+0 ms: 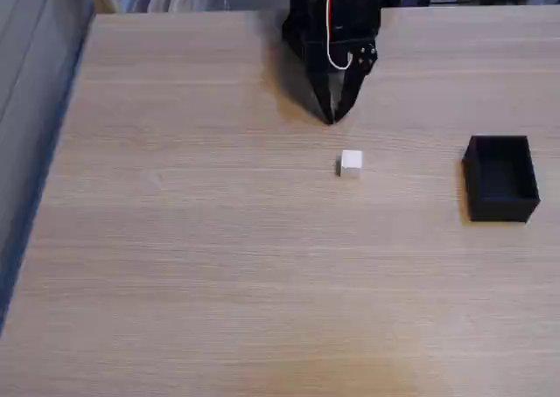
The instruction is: Pick a white block and place it in the black box.
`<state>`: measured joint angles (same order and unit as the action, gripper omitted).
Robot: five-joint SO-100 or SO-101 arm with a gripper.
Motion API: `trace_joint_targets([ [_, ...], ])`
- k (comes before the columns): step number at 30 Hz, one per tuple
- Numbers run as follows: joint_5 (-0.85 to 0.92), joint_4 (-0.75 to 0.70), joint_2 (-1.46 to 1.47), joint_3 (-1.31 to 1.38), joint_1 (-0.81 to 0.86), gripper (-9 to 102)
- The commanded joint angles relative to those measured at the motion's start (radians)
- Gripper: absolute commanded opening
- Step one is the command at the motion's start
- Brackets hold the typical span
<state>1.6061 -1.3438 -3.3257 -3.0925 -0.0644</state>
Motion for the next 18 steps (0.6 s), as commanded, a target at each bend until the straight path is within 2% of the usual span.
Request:
trace_joint_targets([
  [1,0.002,-0.003,-0.006,-0.015,0.002,0],
  [18,0.025,-0.002,-0.006,-0.015,0.002,0],
])
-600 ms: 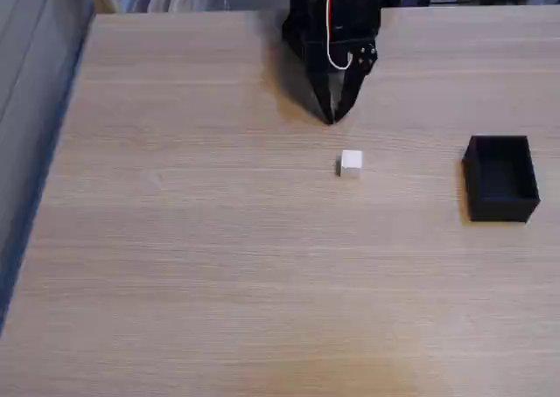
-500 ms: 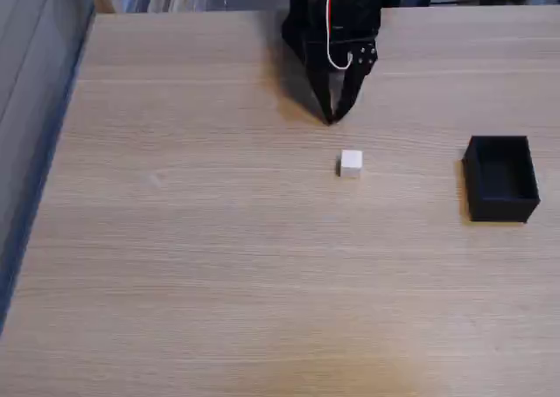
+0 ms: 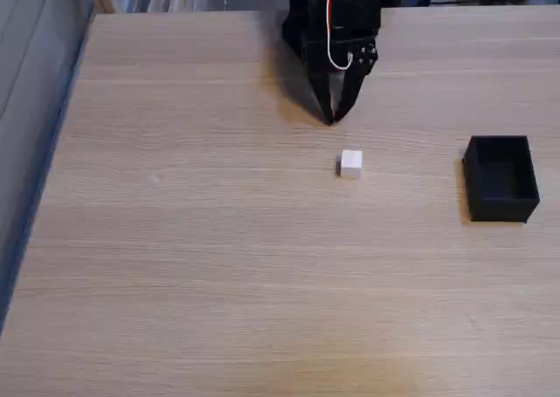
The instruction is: Pick a white block and place it in the black box.
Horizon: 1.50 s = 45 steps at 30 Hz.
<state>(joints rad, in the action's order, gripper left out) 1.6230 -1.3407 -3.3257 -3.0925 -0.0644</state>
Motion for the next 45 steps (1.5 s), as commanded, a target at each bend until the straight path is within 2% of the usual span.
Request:
trace_joint_targets([
  [1,0.012,-0.003,-0.006,-0.015,0.002,0],
  [40,0.049,0.005,-0.006,-0.015,0.037,0],
  [45,0.101,0.017,-0.006,-0.012,0.046,0],
])
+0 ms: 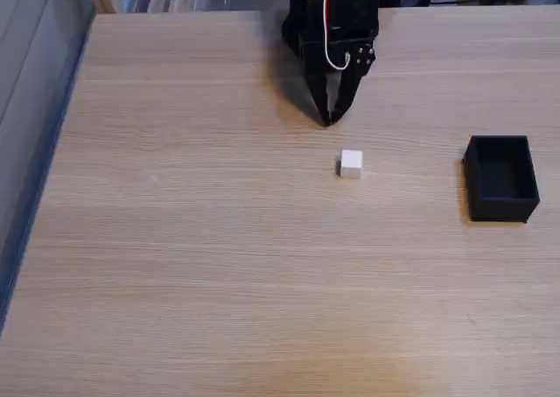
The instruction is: Pick a white block and place it in the black box.
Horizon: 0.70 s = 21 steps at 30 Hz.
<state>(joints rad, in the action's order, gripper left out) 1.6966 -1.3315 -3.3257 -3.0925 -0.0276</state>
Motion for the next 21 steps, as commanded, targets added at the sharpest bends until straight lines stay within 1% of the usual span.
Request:
trace_joint_targets([
  [1,0.040,0.011,-0.002,-0.009,0.015,0],
  [5,0.038,0.026,0.087,0.049,0.023,0],
  [12,0.000,0.060,0.307,0.233,-0.046,2],
  [16,-0.037,0.063,0.459,0.357,-0.064,7],
  [18,-0.057,0.057,0.541,0.419,-0.067,11],
  [20,-0.063,0.041,0.621,0.476,-0.075,22],
  [21,-0.084,0.035,0.658,0.505,-0.081,24],
])
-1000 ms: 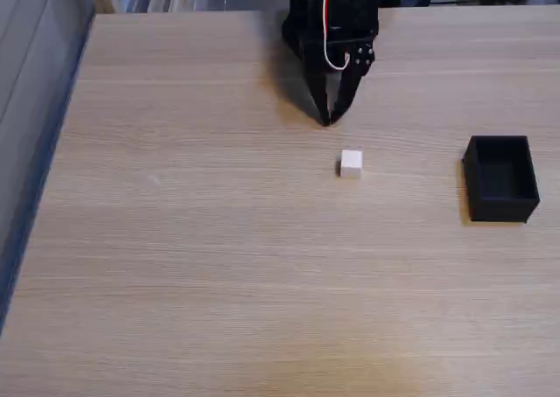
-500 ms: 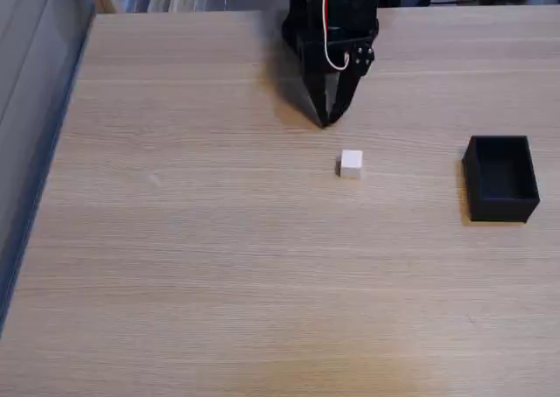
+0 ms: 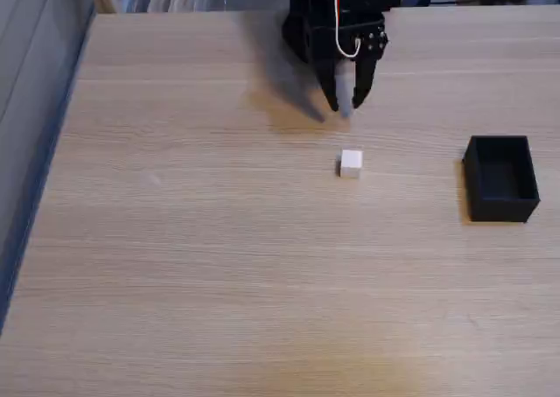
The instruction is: Pick a white block and place it in the black box.
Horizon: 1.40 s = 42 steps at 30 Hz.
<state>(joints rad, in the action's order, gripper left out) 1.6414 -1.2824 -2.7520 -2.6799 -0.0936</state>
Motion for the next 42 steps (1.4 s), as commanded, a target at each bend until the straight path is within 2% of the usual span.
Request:
trace_joint_targets([
  [1,-0.046,-0.014,0.118,0.114,-0.021,25],
  [3,-0.057,-0.014,0.179,0.143,-0.026,28],
  [8,-0.046,0.055,0.279,0.152,-0.015,29],
  [26,-0.041,0.196,0.650,0.360,0.037,29],
  [42,-0.046,0.270,0.831,0.436,0.054,29],
])
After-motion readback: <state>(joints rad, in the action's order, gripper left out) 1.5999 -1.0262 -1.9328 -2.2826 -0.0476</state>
